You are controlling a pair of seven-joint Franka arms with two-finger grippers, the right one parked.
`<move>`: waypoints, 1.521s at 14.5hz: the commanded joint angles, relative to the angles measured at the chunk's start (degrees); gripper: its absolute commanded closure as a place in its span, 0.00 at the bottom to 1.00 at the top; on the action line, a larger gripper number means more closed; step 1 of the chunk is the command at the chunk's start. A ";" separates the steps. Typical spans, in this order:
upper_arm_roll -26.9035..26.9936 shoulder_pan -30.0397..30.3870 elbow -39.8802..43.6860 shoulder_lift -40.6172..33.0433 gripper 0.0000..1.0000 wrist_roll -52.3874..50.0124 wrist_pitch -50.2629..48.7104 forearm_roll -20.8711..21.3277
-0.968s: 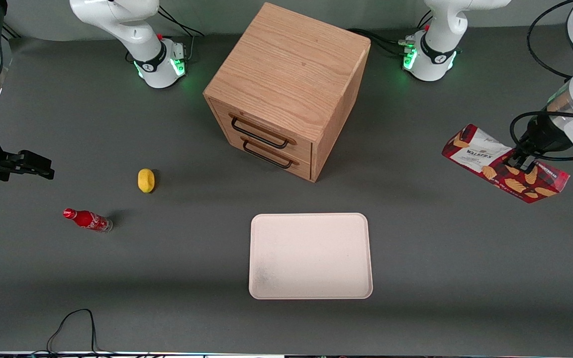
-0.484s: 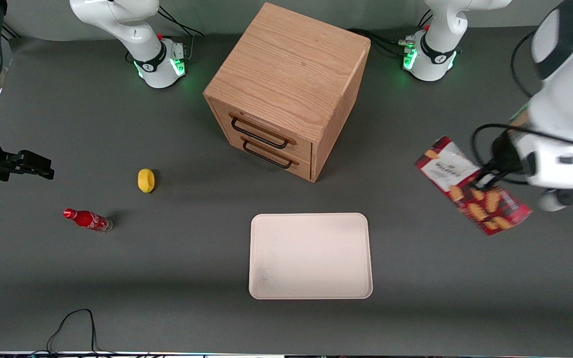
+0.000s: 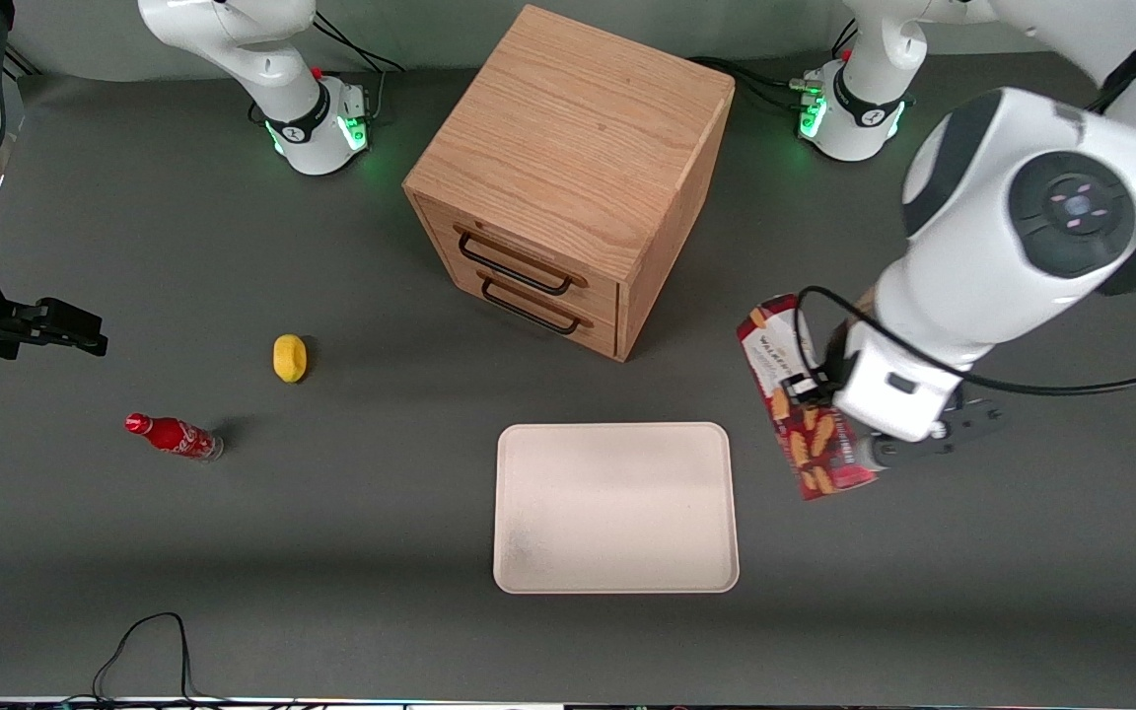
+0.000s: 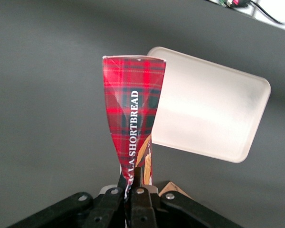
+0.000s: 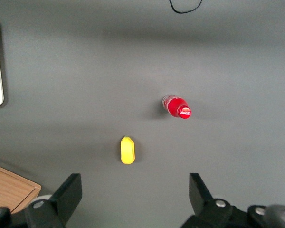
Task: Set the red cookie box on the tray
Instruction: 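Carry the held box with the left gripper over the white tray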
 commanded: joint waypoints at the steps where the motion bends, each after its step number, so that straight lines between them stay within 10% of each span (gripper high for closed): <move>1: -1.15 -0.93 4.23 1.86 1.00 5.62 -2.23 0.04; 22: 1.75 -2.68 -3.51 20.93 1.00 11.00 28.44 8.03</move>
